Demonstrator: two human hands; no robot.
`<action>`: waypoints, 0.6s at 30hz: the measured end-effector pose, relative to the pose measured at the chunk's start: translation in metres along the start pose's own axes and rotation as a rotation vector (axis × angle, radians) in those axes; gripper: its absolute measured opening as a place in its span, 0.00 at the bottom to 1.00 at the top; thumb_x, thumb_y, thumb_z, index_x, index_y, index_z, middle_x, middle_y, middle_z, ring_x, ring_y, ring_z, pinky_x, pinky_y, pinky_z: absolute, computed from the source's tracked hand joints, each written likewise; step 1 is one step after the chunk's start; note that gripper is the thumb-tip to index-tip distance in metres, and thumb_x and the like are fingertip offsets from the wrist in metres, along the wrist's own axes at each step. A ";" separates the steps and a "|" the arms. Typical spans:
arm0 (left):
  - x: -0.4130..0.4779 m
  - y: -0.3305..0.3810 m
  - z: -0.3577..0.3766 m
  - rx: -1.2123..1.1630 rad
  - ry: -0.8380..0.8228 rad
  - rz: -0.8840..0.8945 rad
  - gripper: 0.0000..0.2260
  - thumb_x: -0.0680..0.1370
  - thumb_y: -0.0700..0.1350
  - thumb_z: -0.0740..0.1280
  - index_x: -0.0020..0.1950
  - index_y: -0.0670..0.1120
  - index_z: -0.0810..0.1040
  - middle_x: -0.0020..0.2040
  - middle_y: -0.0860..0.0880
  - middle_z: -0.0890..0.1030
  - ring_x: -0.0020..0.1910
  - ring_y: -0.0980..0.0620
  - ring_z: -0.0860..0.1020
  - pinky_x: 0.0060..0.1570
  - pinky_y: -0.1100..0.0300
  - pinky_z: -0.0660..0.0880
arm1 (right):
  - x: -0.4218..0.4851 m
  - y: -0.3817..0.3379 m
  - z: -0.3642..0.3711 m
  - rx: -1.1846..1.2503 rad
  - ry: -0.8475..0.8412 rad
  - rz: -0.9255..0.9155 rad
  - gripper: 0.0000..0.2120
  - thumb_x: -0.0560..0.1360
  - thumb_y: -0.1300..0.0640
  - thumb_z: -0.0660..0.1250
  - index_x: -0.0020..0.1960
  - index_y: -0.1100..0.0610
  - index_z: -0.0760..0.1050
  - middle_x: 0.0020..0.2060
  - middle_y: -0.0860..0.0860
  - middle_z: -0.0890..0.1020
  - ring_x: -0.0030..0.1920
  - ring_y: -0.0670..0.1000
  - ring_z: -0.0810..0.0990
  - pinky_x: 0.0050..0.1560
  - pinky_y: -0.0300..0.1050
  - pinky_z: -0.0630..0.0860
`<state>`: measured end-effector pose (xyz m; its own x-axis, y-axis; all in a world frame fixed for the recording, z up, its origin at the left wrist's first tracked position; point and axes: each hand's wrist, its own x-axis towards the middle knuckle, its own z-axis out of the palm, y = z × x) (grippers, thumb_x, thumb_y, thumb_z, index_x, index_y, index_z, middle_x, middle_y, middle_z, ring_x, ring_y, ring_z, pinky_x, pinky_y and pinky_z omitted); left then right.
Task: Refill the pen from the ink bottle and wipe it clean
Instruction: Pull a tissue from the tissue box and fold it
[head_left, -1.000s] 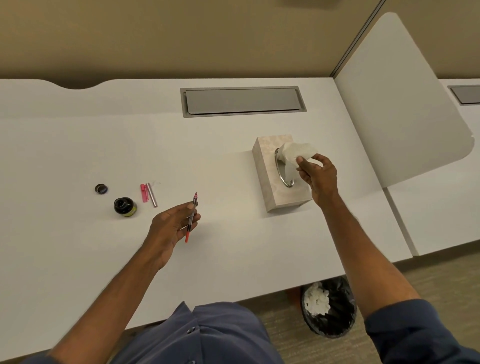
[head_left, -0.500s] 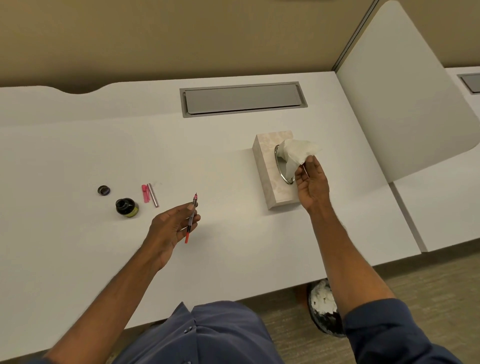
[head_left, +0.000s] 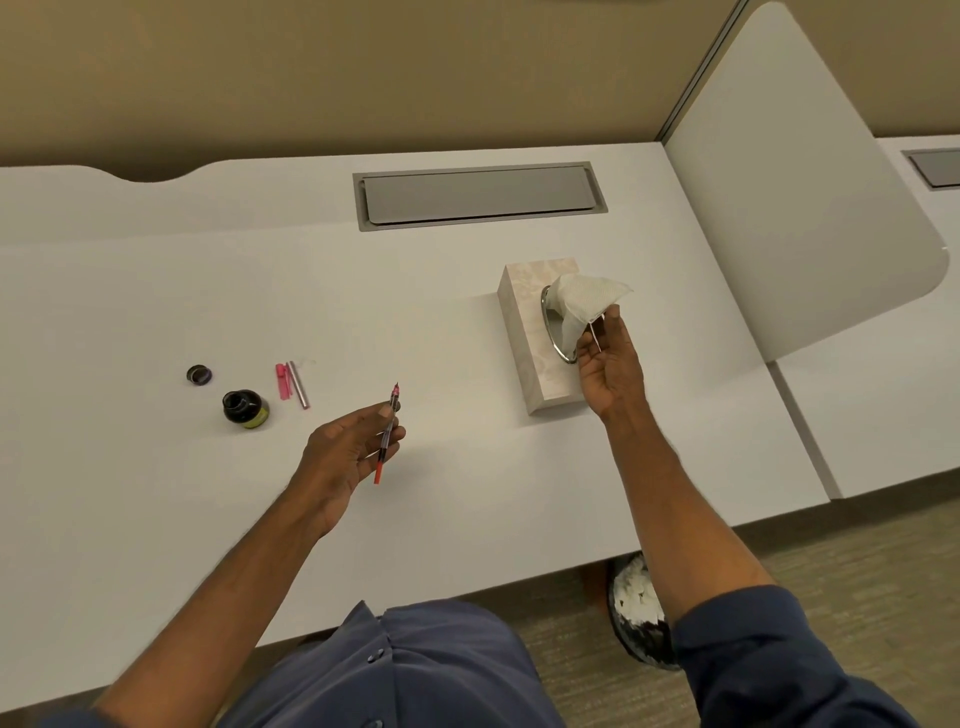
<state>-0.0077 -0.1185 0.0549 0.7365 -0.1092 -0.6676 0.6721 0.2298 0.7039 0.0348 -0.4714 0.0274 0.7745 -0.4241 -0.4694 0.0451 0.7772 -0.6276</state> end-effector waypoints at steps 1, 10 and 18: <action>-0.001 0.000 0.000 -0.001 0.001 0.000 0.09 0.77 0.44 0.73 0.55 0.41 0.86 0.48 0.44 0.87 0.51 0.45 0.86 0.57 0.51 0.80 | 0.000 0.001 0.000 0.003 0.007 0.008 0.07 0.83 0.54 0.68 0.56 0.56 0.81 0.47 0.49 0.83 0.37 0.44 0.81 0.42 0.35 0.80; -0.006 0.001 -0.003 -0.021 0.000 0.009 0.10 0.77 0.43 0.73 0.55 0.40 0.86 0.48 0.44 0.86 0.50 0.46 0.86 0.57 0.51 0.80 | -0.003 0.002 0.008 -0.081 0.040 0.009 0.05 0.81 0.53 0.71 0.52 0.55 0.81 0.42 0.48 0.82 0.32 0.44 0.78 0.36 0.35 0.78; -0.008 0.001 -0.001 -0.026 -0.012 0.008 0.12 0.77 0.44 0.73 0.57 0.39 0.85 0.49 0.43 0.85 0.50 0.46 0.85 0.57 0.51 0.80 | 0.001 -0.004 0.023 -0.433 0.120 -0.160 0.11 0.86 0.58 0.60 0.62 0.63 0.76 0.52 0.55 0.80 0.46 0.53 0.80 0.41 0.40 0.79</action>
<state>-0.0129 -0.1163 0.0605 0.7428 -0.1190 -0.6589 0.6642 0.2555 0.7026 0.0499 -0.4640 0.0436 0.6998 -0.5928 -0.3985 -0.1294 0.4434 -0.8869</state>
